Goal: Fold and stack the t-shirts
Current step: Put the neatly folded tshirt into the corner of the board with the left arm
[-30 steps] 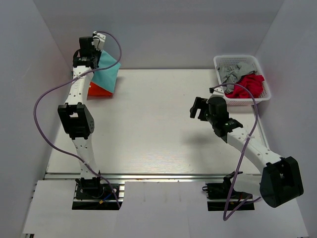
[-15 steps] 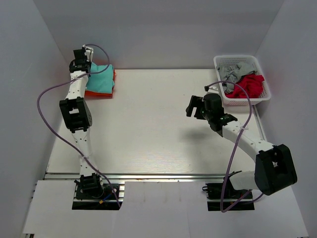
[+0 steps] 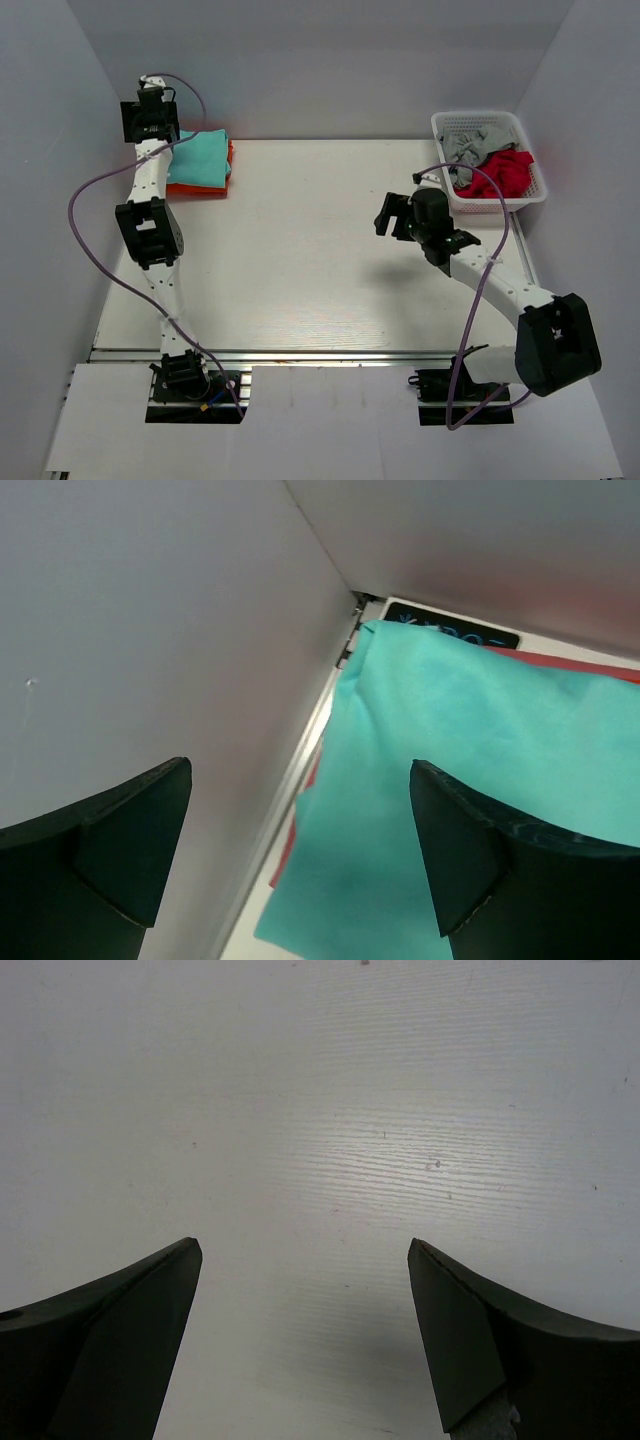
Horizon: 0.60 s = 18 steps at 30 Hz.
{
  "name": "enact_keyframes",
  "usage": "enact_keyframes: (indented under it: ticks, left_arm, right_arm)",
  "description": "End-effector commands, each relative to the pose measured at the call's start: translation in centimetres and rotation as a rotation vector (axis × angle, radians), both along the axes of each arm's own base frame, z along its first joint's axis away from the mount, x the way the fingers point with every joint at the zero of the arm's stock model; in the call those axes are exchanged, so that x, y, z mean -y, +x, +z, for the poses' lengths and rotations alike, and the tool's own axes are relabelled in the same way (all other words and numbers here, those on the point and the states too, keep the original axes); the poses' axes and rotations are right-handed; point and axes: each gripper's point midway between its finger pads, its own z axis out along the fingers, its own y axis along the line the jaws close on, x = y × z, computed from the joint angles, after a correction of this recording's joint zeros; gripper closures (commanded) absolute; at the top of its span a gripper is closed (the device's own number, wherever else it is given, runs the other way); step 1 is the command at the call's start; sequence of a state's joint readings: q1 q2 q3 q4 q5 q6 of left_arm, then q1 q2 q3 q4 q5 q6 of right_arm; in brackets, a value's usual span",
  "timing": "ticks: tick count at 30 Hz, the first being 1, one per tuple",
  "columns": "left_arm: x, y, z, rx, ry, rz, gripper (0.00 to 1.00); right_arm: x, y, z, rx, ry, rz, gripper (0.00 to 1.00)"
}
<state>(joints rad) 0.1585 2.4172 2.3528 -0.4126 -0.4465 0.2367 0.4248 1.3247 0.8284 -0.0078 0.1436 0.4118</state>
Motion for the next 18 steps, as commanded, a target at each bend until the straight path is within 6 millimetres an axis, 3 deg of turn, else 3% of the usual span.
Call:
enact_keyframes:
  ticks: [1,3,4,5,6,7,8,9,10,12,14,15,17,18]
  left_arm:
    - [1.9,-2.2,8.9,0.16,-0.058,0.017,0.0]
    - [3.7,-2.9,8.9,0.143,-0.133,-0.049,0.0]
    - [5.4,-3.1,7.6,0.126,-0.213,-0.114,0.0]
    - [6.5,-4.2,9.7,0.155,-0.238,-0.161,0.0]
    - [7.8,-4.6,10.1,0.165,-0.265,-0.197,0.0]
    - [9.7,-5.0,8.6,0.141,-0.325,-0.246,0.0]
    - [10.9,-5.5,8.8,0.144,-0.348,-0.282,0.0]
    - [12.1,-6.7,10.9,0.183,-0.363,-0.316,0.0]
    - [14.6,-7.4,9.0,0.134,-0.419,-0.372,0.0]
    - [17.1,-8.7,9.0,0.134,-0.453,-0.425,0.0]
    - [20.5,-11.4,7.6,0.107,-0.49,-0.465,0.0]
    - [21.4,-12.8,4.8,0.062,-0.505,-0.46,0.0]
    - [24.4,-16.1,3.2,0.051,-0.545,-0.489,0.0]
    - [25.4,-16.8,4.8,0.087,-0.561,-0.509,0.0]
  right_arm:
    - [-0.1,-0.1,2.5,0.07,0.041,0.009,0.1]
    - [0.1,-0.5,2.3,0.075,0.042,0.008,0.1]
    - [0.2,-0.8,2.7,0.088,0.049,0.011,0.1]
    - [0.3,-1.0,2.6,0.089,0.051,0.011,0.1]
    - [0.4,-1.3,2.7,0.094,0.053,0.012,0.1]
    - [0.6,-1.7,2.5,0.096,0.046,0.013,0.1]
    - [0.8,-1.9,2.1,0.088,0.042,0.01,0.1]
    - [0.8,-2.2,2.3,0.095,0.044,0.015,0.1]
    - [1.0,-2.5,2.1,0.093,0.042,0.013,0.1]
    - [1.1,-2.8,2.1,0.092,0.044,0.017,0.1]
    - [1.2,-3.4,2.0,0.094,0.05,0.028,0.1]
    - [1.1,-3.6,1.8,0.094,0.049,0.037,0.1]
    - [1.1,-4.2,1.7,0.112,0.057,0.054,0.1]
    - [1.3,-4.6,1.1,0.102,0.054,0.054,0.1]
